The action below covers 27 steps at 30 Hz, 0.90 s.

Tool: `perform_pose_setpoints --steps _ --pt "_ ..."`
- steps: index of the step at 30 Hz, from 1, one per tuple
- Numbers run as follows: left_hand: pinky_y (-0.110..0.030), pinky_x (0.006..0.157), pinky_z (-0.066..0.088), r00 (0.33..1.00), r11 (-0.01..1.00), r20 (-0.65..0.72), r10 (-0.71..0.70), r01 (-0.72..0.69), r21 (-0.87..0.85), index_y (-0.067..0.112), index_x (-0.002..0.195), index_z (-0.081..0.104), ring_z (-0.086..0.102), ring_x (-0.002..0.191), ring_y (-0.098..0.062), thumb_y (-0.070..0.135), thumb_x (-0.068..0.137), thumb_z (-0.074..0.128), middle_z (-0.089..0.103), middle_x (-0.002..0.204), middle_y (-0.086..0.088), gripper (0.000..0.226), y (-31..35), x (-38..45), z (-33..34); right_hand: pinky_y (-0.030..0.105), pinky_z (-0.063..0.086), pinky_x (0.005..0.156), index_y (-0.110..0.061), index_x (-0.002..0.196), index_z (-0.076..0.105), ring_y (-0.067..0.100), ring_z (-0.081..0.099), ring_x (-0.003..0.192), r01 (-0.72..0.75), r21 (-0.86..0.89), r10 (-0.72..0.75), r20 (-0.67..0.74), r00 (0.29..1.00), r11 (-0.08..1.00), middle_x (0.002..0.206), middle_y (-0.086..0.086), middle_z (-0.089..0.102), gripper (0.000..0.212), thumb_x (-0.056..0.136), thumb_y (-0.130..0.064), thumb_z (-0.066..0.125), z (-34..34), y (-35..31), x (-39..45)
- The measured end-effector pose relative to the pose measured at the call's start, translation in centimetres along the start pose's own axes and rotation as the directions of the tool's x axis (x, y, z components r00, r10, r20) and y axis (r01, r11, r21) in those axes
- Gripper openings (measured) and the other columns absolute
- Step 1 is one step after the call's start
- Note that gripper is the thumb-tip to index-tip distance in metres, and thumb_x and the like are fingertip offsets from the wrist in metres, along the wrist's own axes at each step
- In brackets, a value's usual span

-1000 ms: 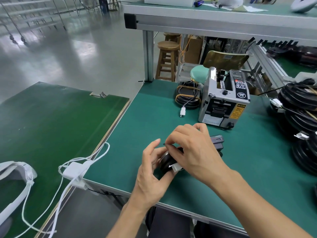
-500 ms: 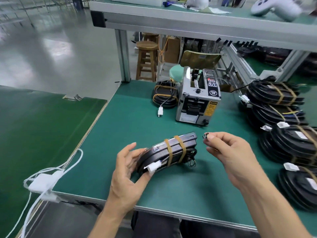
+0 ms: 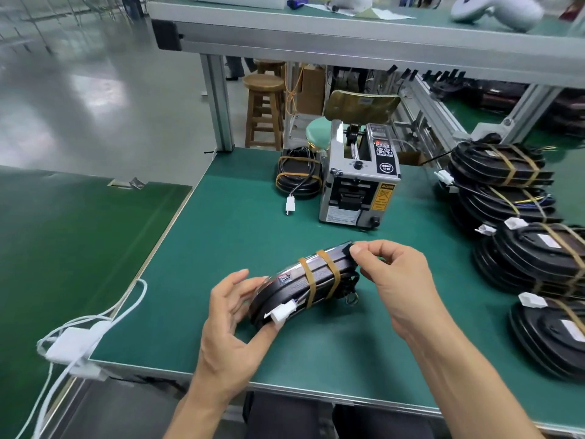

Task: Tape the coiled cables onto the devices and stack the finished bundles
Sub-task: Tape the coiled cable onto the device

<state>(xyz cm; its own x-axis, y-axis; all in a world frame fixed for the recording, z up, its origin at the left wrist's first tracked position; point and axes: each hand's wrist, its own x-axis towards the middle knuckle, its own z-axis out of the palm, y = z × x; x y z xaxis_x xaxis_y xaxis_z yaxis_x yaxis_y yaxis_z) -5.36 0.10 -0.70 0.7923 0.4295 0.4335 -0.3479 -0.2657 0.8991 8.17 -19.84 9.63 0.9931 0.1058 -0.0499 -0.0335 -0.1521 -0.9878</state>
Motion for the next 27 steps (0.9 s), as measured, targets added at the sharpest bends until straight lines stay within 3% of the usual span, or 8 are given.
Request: perform_pose_setpoints --steps 4,8,17,27 --pt "-0.023 0.109 0.052 1.0 1.0 -0.005 0.001 -0.001 0.006 0.039 0.15 0.044 0.068 0.131 -0.025 0.039 0.085 0.088 0.069 0.14 0.002 0.078 -0.1 -0.1 -0.1 0.006 0.047 0.063 -0.018 0.075 0.079 -0.006 0.061 0.061 0.023 -0.01 -0.024 -0.039 0.999 1.0 0.074 -0.011 0.077 0.016 0.091 -0.015 0.078 0.3 0.1 -0.1" --pt "-0.023 0.108 0.053 0.999 0.999 -0.003 0.032 -0.032 0.024 0.038 0.15 0.044 0.068 0.13 -0.024 0.031 0.084 0.088 0.069 0.139 0.004 0.08 -0.1 -0.2 0.0 0.004 0.044 0.057 -0.02 0.076 0.078 -0.006 0.062 0.059 0.047 -0.078 -0.055 -0.105 0.993 0.996 0.072 -0.014 0.076 0.013 0.088 -0.017 0.078 0.8 0.1 -0.6" --pt "-0.024 0.106 0.054 0.998 0.997 0.002 0.067 -0.067 0.034 0.04 0.15 0.043 0.069 0.129 -0.02 0.031 0.083 0.088 0.069 0.139 0.008 0.082 0.0 -0.3 0.1 0.024 0.053 0.077 -0.027 0.075 0.071 0.0 0.068 0.08 0.136 -0.282 -0.197 -0.199 0.96 0.95 0.094 -0.013 0.071 0.018 0.086 -0.013 0.074 2.0 -0.3 -1.9" --pt "-0.026 0.107 0.054 0.997 0.996 0.011 0.079 -0.079 0.048 0.038 0.151 0.043 0.07 0.129 -0.022 0.031 0.083 0.089 0.069 0.14 0.007 0.083 -0.4 -0.4 0.0 0.029 0.052 0.079 -0.028 0.07 0.069 0.004 0.066 0.08 0.149 -0.341 -0.236 -0.229 0.944 0.928 0.091 -0.013 0.069 0.019 0.083 -0.014 0.073 2.5 -0.5 -1.9"
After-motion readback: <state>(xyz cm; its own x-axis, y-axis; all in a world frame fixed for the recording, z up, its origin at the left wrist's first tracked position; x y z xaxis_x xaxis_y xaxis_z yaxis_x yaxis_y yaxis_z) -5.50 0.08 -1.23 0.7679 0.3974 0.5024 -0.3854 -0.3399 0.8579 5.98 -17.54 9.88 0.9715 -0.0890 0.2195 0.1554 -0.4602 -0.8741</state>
